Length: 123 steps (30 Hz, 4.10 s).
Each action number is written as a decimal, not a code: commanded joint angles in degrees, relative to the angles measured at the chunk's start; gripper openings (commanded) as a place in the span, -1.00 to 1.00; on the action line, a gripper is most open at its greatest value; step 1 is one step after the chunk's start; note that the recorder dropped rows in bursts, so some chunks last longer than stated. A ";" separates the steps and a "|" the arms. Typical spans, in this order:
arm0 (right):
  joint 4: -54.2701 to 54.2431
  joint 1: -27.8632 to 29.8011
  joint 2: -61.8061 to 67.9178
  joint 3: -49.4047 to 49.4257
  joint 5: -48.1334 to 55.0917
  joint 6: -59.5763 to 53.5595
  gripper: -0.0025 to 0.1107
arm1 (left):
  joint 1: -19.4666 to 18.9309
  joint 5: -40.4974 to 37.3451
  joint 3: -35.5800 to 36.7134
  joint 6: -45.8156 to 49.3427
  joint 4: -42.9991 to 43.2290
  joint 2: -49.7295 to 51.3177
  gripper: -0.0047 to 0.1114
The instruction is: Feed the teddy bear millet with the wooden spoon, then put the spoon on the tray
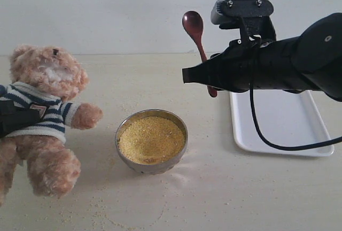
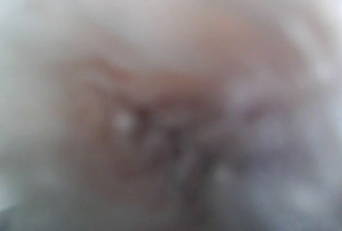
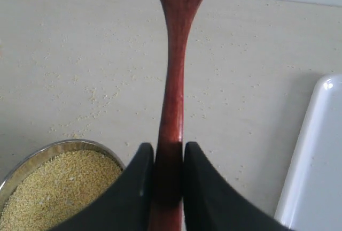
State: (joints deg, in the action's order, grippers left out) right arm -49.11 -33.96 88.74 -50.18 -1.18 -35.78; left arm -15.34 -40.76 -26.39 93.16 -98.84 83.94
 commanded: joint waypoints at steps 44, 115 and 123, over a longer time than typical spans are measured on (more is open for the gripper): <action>109.16 2.10 -1.80 -1.40 16.80 54.22 -0.96 | -0.07 -1.49 0.02 0.30 -1.10 -0.10 -0.83; 126.83 -5.76 -1.13 -7.21 15.94 43.38 -0.96 | -0.07 -0.46 0.02 3.90 -1.10 -0.10 -0.83; 121.42 -14.96 7.31 -13.16 33.17 21.12 -0.96 | -0.07 0.67 0.02 3.90 -0.94 -0.10 -0.83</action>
State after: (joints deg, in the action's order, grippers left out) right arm 73.98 -46.52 94.46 -61.44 28.74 -11.40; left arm -15.34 -39.38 -26.39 96.63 -98.84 83.94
